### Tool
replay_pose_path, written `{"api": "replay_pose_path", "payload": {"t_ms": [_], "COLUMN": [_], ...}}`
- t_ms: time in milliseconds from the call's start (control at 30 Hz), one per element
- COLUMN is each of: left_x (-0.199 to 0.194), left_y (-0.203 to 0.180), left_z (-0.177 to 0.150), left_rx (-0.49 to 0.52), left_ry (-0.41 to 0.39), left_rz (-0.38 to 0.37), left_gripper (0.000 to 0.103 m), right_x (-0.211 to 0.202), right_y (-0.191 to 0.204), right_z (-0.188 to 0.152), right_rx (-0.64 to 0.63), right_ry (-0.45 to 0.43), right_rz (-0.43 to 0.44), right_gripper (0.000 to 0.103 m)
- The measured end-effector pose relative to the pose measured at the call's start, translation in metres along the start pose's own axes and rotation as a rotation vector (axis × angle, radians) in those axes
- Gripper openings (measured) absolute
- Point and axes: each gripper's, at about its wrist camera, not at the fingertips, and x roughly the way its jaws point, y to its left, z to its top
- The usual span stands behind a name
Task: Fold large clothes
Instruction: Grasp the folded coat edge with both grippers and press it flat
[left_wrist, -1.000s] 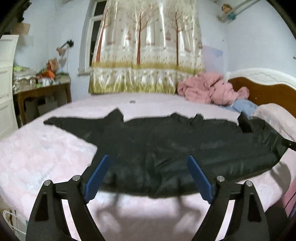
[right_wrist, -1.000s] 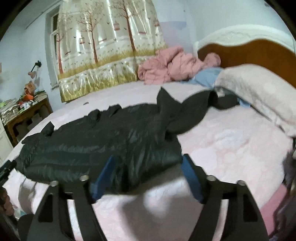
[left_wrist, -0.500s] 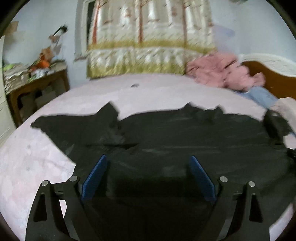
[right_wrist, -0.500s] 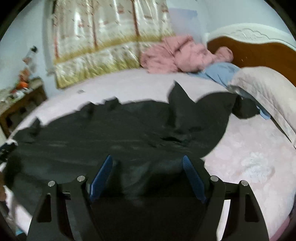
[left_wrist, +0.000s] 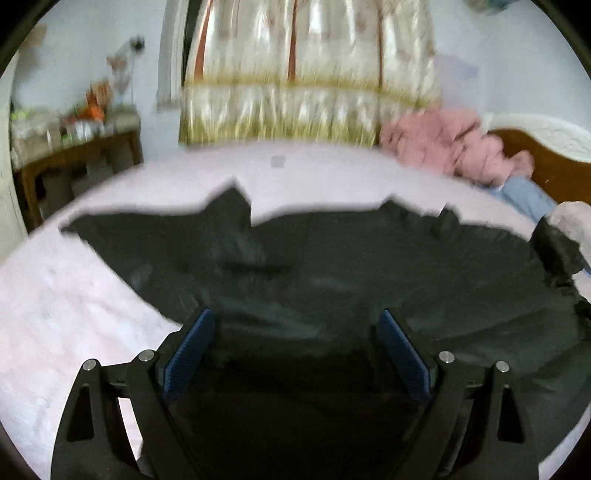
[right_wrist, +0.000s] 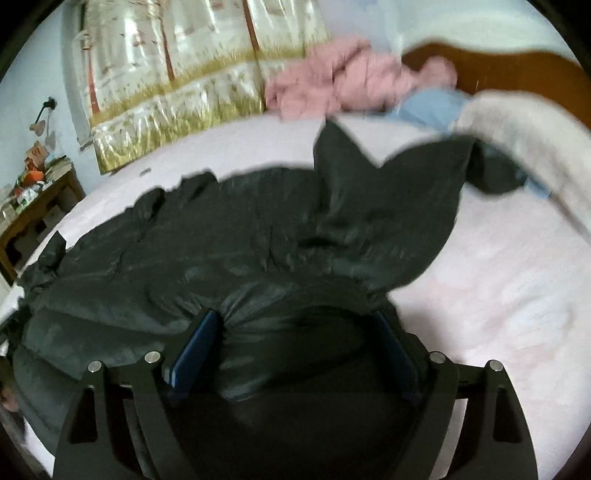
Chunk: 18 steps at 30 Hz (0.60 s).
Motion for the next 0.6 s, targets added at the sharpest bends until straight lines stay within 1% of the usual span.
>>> {"api": "replay_pose_path", "payload": {"t_ms": [67, 100, 133, 200, 233, 300, 367, 400, 467, 533, 600], "left_x": [-0.026, -0.038, -0.051, -0.077, -0.090, -0.113, -0.134, -0.148, -0.177, -0.204, -0.223], "left_y": [-0.011, -0.017, -0.024, -0.037, -0.043, -0.054, -0.065, -0.071, -0.078, -0.085, -0.088], "left_z": [0.001, 0.002, 0.002, 0.004, 0.004, 0.004, 0.005, 0.004, 0.005, 0.007, 0.009], "left_rx": [0.037, 0.054, 0.076, 0.118, 0.135, 0.163, 0.176, 0.167, 0.161, 0.146, 0.135], "left_ry": [-0.093, -0.129, -0.172, -0.253, -0.295, -0.370, -0.413, -0.441, -0.522, -0.609, -0.645], "left_rz": [0.023, 0.033, 0.028, -0.004, -0.022, -0.052, -0.066, -0.068, -0.075, -0.065, -0.088], "left_gripper": [0.097, 0.103, 0.103, 0.103, 0.103, 0.103, 0.103, 0.103, 0.103, 0.103, 0.103], "right_x": [-0.024, -0.038, -0.052, -0.082, -0.093, -0.119, -0.144, -0.154, -0.170, -0.184, -0.196], "right_y": [0.008, 0.013, 0.017, 0.028, 0.032, 0.040, 0.047, 0.049, 0.051, 0.049, 0.044], "right_z": [-0.003, -0.005, -0.007, -0.012, -0.014, -0.019, -0.023, -0.025, -0.029, -0.032, -0.034], "right_rx": [-0.039, -0.057, -0.071, -0.103, -0.113, -0.126, -0.138, -0.145, -0.146, -0.136, -0.133], "right_ry": [-0.083, -0.123, -0.159, -0.232, -0.256, -0.327, -0.392, -0.409, -0.434, -0.458, -0.473], "right_rz": [-0.014, -0.011, -0.004, 0.020, 0.024, 0.023, 0.003, -0.021, -0.052, -0.052, -0.042], "right_gripper": [0.087, 0.087, 0.089, 0.096, 0.103, 0.103, 0.103, 0.103, 0.103, 0.103, 0.103]}}
